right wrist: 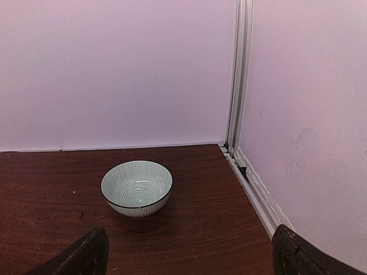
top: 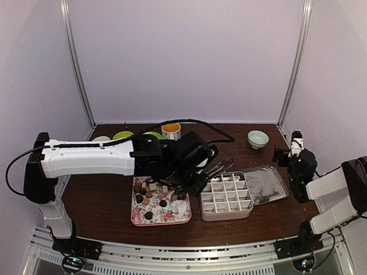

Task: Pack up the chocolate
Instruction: Place the fake chocolate in the empty pocket of the box.

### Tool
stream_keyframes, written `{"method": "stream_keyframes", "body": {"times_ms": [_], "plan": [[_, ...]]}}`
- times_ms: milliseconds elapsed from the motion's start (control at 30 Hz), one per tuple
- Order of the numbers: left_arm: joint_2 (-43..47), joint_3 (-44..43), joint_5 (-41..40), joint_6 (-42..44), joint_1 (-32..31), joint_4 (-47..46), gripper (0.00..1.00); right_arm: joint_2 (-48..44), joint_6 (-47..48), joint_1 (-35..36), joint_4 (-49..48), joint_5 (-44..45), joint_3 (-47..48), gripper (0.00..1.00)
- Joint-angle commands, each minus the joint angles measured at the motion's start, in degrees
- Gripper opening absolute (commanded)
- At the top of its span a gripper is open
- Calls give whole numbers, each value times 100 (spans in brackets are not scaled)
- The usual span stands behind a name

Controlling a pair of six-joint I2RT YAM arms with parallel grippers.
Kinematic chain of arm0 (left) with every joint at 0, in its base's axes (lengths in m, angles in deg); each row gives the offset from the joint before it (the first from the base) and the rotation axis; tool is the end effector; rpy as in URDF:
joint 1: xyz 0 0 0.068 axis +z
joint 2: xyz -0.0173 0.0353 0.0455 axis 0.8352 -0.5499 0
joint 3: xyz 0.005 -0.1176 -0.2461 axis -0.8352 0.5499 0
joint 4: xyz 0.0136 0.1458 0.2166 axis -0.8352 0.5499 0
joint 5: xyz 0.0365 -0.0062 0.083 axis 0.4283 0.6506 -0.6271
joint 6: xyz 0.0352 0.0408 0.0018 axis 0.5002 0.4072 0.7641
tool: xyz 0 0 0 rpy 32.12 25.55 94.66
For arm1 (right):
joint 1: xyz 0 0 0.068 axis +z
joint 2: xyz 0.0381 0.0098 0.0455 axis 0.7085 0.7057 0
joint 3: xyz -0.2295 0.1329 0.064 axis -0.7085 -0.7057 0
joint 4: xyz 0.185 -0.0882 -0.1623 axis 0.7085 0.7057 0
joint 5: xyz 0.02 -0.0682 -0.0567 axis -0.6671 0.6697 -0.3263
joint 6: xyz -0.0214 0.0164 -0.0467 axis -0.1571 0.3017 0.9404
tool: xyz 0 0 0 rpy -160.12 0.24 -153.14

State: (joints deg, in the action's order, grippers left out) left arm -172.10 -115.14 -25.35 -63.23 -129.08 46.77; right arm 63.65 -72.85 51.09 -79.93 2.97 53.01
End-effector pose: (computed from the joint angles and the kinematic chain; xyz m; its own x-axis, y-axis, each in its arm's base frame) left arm 0.1285 -0.3775 0.2939 -0.6328 0.4551 -0.6264 0.6561 0.7448 -0.1217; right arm 0.2318 0.0188 0.1731 -0.0289 -0.0041 -0.9996 0.0491 0.9988 -0.0055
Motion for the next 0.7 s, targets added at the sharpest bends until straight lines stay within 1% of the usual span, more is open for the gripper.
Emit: {"method": "stream_keyframes", "body": {"times_ms": [0, 233, 433, 667], "plan": [[-383, -289, -27, 321, 29, -553, 27, 9, -5, -48, -7, 41, 70, 100], [-655, -228, -163, 316, 59, -680, 27, 10, -3, -44, -1, 43, 66, 100], [-715, -34, -182, 260, 55, -893, 27, 10, -5, -43, -6, 43, 66, 100], [-782, 0, -306, 241, 65, -931, 27, 9, -5, -42, -6, 43, 68, 100]]}}
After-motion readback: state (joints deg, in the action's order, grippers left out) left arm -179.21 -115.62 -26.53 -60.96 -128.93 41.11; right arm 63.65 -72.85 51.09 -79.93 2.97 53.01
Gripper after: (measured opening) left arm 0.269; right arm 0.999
